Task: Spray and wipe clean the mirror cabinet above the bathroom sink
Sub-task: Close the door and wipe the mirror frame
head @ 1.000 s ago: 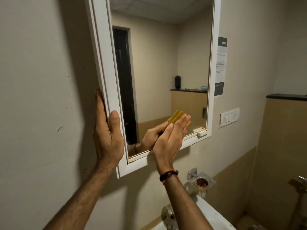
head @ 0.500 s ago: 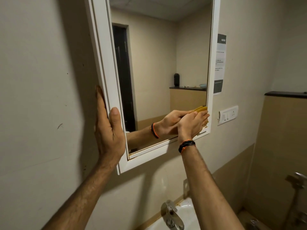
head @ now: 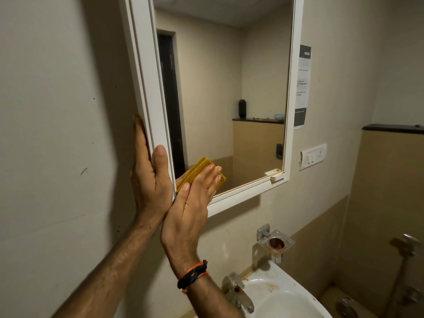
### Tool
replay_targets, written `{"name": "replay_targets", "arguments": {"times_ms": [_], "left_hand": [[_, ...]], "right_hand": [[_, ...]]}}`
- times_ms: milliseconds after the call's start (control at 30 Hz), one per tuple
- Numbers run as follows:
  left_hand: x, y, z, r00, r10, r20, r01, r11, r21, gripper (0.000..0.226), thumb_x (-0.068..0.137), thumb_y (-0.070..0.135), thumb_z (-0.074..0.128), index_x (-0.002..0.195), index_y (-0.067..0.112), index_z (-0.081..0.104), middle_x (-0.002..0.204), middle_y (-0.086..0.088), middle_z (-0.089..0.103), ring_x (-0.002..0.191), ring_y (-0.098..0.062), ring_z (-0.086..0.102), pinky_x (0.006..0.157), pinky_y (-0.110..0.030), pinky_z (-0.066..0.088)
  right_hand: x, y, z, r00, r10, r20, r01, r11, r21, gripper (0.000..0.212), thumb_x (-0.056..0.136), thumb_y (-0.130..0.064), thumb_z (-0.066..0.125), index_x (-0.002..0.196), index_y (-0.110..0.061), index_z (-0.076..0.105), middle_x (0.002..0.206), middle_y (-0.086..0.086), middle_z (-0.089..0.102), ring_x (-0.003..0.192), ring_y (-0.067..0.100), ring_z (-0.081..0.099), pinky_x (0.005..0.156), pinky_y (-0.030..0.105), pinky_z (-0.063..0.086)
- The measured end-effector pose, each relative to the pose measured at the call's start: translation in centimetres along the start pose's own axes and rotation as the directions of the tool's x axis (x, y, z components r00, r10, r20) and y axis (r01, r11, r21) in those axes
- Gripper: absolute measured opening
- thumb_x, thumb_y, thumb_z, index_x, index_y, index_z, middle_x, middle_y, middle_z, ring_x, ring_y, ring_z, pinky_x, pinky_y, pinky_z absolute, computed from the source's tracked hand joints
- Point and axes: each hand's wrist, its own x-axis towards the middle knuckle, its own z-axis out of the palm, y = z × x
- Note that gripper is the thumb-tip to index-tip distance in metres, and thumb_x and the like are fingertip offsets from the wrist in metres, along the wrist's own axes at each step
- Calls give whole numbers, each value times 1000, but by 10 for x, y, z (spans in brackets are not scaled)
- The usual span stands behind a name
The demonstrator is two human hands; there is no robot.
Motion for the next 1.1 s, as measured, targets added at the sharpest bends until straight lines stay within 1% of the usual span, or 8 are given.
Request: {"name": "replay_targets", "arguments": {"times_ms": [133, 233, 367, 500, 700, 967, 1033, 1100], "left_hand": [[1, -2, 0, 999, 40, -5, -40, 999, -16, 54, 106, 30, 33, 155, 10, 22, 160, -2, 28, 147, -13, 27, 117, -45, 32], [2, -3, -1, 997, 74, -5, -74, 997, -21, 54, 106, 28, 34, 154, 7, 23, 160, -3, 28, 147, -14, 27, 118, -43, 29], [2, -4, 1, 997, 73, -13, -73, 997, -28, 53, 106, 27, 35, 154, 8, 23, 160, -2, 29, 147, -16, 29, 117, -48, 31], [2, -7, 1, 997, 76, -25, -76, 997, -24, 54, 105, 30, 35, 154, 10, 24, 159, 0, 31, 146, -15, 30, 117, -45, 32], [6, -7, 0, 997, 71, -21, -72, 997, -37, 54, 105, 32, 37, 154, 14, 24, 159, 2, 32, 145, -14, 32, 116, -47, 33], [43, 2, 4, 994, 105, -13, -106, 992, -67, 59, 104, 41, 37, 155, 14, 23, 158, 8, 32, 142, -2, 33, 112, -16, 30], [43, 1, 6, 994, 106, -15, -107, 991, -85, 59, 104, 41, 37, 155, 14, 23, 158, 8, 32, 142, -2, 32, 112, -14, 29], [42, 0, 6, 995, 96, -12, -97, 991, -97, 59, 104, 42, 37, 155, 15, 23, 159, 6, 31, 144, -5, 31, 114, -20, 29]], "right_hand": [[9, 6, -5, 998, -56, -40, 57, 998, 17, 56, 102, -37, 15, 151, -31, -12, 158, -18, -21, 143, -3, -23, 115, 14, -16], [38, 17, -15, 994, 7, -113, -4, 1000, 24, 58, 100, -38, 17, 150, -31, -10, 160, -16, -18, 146, 0, -19, 116, 17, -14], [96, 46, -47, 975, 100, -199, -102, 995, -2, 56, 105, -29, 23, 155, -20, 0, 164, -4, -5, 150, 13, -8, 122, 31, -4], [148, 77, -81, 962, 168, -214, -183, 982, -51, 54, 107, -26, 24, 156, -18, 3, 164, -1, -2, 151, 16, -3, 123, 36, 0], [174, 99, -100, 982, -18, -190, -5, 993, -119, 58, 107, -27, 29, 156, -19, 0, 164, -2, -2, 151, 19, -5, 123, 45, 5], [182, 104, -105, 967, -212, -142, 188, 968, -165, 59, 99, -34, 23, 153, -23, 1, 162, -6, -4, 150, 13, -7, 124, 44, 1], [175, 99, -99, 957, -259, -126, 237, 957, -166, 59, 100, -30, 24, 155, -18, 5, 163, -2, -1, 151, 14, -5, 123, 45, 3], [161, 86, -87, 942, -319, -102, 302, 941, -154, 60, 100, -29, 26, 155, -15, 8, 164, 2, 1, 151, 15, -4, 123, 45, 3]]}}
